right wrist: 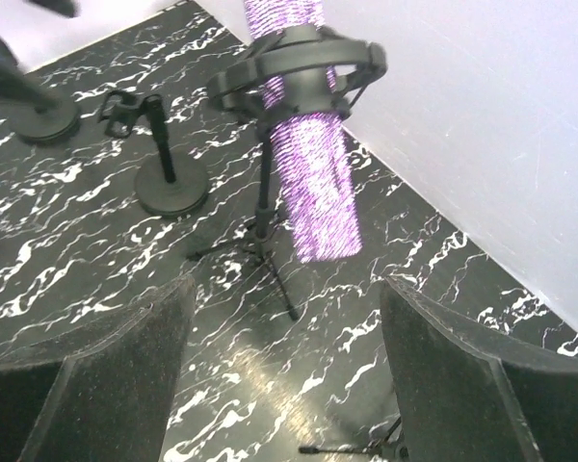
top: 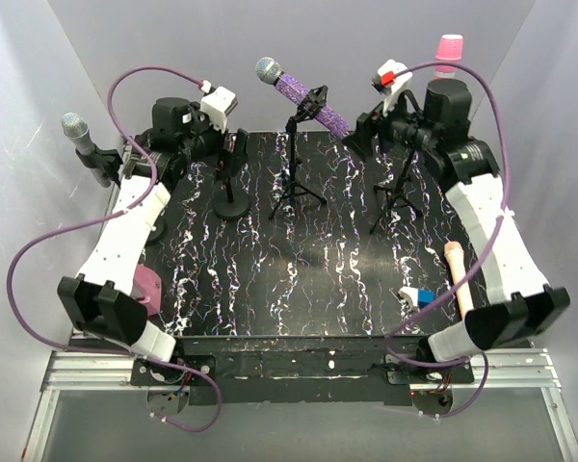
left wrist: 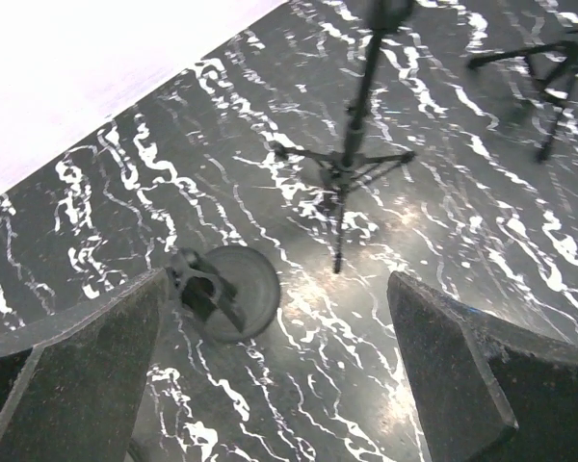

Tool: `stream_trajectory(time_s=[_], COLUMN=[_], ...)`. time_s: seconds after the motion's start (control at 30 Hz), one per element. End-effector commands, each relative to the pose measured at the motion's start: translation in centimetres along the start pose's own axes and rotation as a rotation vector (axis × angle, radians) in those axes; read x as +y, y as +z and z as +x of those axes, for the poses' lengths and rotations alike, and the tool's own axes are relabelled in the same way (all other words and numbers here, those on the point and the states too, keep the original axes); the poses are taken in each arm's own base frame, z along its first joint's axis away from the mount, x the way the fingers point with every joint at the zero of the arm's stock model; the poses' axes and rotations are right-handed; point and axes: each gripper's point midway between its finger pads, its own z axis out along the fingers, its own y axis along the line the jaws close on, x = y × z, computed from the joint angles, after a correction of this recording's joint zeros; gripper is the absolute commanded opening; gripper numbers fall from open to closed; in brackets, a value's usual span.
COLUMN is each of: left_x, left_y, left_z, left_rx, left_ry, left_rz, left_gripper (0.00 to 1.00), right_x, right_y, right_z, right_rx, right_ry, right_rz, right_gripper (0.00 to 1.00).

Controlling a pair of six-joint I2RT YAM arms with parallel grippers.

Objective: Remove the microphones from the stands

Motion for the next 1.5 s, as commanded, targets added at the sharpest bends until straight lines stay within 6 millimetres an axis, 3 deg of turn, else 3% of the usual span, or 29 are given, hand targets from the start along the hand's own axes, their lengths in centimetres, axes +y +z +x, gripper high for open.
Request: stream_trajectory(time_s=[0.0,0.2,0.37,0.53,0.7,1.0,1.23,1.4,1.47], left_x=[-4.0,-6.3,-6.7,-6.9,-7.5,-8.0,-8.0,-8.2,-8.3], left_y=[-2.5,-4.0,-4.3,-4.6,-4.8,-4.9,-5.2,-5.1,-5.1], left_z=[-0.9,-1.1,-1.3,-1.1,-0.9,-0.9,-0.9,-1.1,-1.2], left_rx=[-0.078,-0.100,-0.104,-0.099,-0.098,-0.103,-0.111,-0.114,-0.114], left_ry=[0.026,0.021,0.028,0.036,0.029,0.024,0.032,0.031,0.028], left_rz=[0.147,0.239,0.255,0.259,0.288,0.313,0.314,0.325,0.331], left_gripper=[0.98,0.98,0.98,0.98,0.98,0.96,0.96,0.96,0.96], right_x=[-2.7,-4.5,-3.1,-1.4,-0.9,-0.6,-0.1,0.0,0.0], right_y=[1.9,4.9,6.6,7.0,7.8,9.9,9.9,9.8,10.2], right_z=[-4.3,-4.3,-2.6,-1.8,-0.7,-0.3,0.3,0.5,0.9], right_rx=[-0.102,-0.091,-0.061,-0.051,-0.032,-0.025,-0.010,-0.009,-0.001], right_ry=[-0.097,-0.132,-0.118,-0.076,-0.063,-0.100,-0.123,-0.171,-0.192], right_rz=[0.071,0.069,-0.042,-0.117,-0.142,-0.172,-0.192,-0.190,-0.193], right_gripper=[0.84,0.84,0.79,0.76,0.73,0.59,0.42,0.59,0.58])
